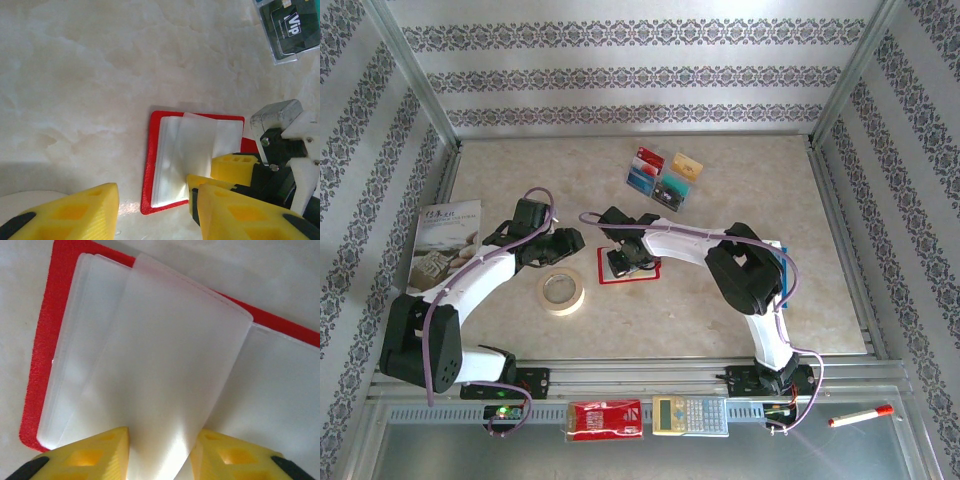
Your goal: Take the credit cards out of the card holder
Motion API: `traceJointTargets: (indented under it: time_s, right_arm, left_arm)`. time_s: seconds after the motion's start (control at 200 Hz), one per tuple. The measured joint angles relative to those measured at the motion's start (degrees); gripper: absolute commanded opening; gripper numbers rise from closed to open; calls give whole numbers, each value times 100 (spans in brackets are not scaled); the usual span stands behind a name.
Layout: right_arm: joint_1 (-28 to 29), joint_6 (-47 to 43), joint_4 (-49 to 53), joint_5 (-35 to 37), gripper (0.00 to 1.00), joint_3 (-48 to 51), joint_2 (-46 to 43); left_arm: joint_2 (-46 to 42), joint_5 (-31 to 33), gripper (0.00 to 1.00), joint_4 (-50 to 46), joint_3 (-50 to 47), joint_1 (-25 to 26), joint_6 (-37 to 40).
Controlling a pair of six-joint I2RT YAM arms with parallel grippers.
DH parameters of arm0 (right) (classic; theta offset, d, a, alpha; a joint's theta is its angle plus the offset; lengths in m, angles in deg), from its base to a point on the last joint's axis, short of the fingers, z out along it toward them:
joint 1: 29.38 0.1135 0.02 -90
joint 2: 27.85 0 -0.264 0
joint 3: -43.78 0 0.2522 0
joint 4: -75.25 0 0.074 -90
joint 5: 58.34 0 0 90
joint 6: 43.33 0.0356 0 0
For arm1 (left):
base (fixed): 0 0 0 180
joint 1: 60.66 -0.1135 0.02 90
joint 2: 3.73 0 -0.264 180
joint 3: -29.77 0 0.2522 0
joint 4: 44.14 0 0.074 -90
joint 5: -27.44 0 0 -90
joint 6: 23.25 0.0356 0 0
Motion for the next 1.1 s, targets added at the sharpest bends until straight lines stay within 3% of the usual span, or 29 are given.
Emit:
traceJointTargets:
  time_s: [0.405, 0.684, 1.104]
  right_arm:
    - [39, -39, -173, 232, 25, 166, -50]
    - [39, -39, -227, 232, 25, 205, -72]
    - [33, 24, -247, 212, 25, 223, -79]
  left_arm:
    - [417, -332, 27, 118, -79, 44, -153]
    - [1082, -667, 21, 409, -101, 431, -374]
    - [1781, -839, 21, 573, 44, 754, -625]
